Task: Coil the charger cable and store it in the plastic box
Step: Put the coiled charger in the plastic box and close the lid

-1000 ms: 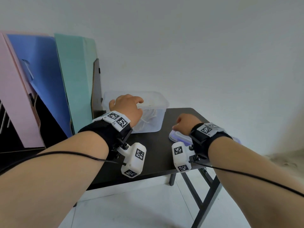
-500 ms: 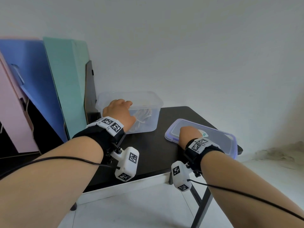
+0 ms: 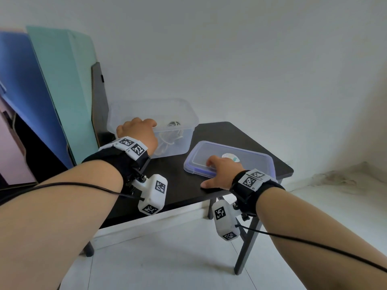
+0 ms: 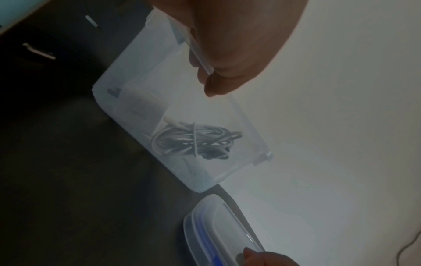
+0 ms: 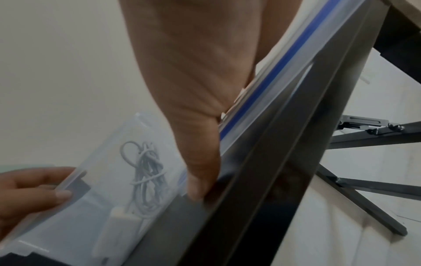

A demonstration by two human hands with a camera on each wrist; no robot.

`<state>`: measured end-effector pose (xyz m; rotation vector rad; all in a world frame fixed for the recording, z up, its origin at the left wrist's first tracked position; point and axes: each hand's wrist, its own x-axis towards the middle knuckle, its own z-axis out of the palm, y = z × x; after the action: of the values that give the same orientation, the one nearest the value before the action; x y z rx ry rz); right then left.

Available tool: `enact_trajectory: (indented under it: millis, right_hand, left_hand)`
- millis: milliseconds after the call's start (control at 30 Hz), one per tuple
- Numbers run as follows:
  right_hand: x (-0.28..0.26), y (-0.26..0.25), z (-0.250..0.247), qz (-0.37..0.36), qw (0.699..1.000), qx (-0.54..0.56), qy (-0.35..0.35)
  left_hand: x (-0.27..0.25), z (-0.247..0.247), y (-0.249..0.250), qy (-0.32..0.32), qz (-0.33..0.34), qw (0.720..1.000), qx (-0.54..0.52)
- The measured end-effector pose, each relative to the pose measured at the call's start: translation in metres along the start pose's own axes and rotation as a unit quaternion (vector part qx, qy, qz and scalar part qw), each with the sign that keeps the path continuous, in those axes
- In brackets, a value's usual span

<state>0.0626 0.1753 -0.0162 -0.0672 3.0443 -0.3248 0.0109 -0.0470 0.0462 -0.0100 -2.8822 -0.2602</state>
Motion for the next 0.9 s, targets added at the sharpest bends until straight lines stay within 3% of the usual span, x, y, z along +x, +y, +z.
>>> enact_trajectory:
  millis: [167,267,467,667,900]
  right_hand:
    - [-0.021,0.004,0.001,-0.058,0.998,-0.023,-0.008]
    - [-0.030,0.007,0.005,-0.074,0.996,-0.053,0.024]
    - [-0.043,0.011,0.003,-0.077,0.996,-0.006,0.037]
    - [-0.047,0.011,-0.014,-0.058,0.984,0.047,0.160]
    - [-0.046,0.005,-0.044,-0.008,0.946,0.120,0.302]
  left_hand:
    - [-0.005,-0.001,0.002,-0.032,-0.004,0.999,0.000]
    - [-0.008,-0.002,0.002,-0.012,-0.002,1.000,-0.008]
    - [-0.009,-0.004,0.004,0.002,-0.008,1.000,-0.019]
    - [-0.010,-0.007,0.000,0.017,-0.004,0.999,-0.030]
    - [-0.012,-0.008,-0.004,0.016,0.012,0.999,-0.049]
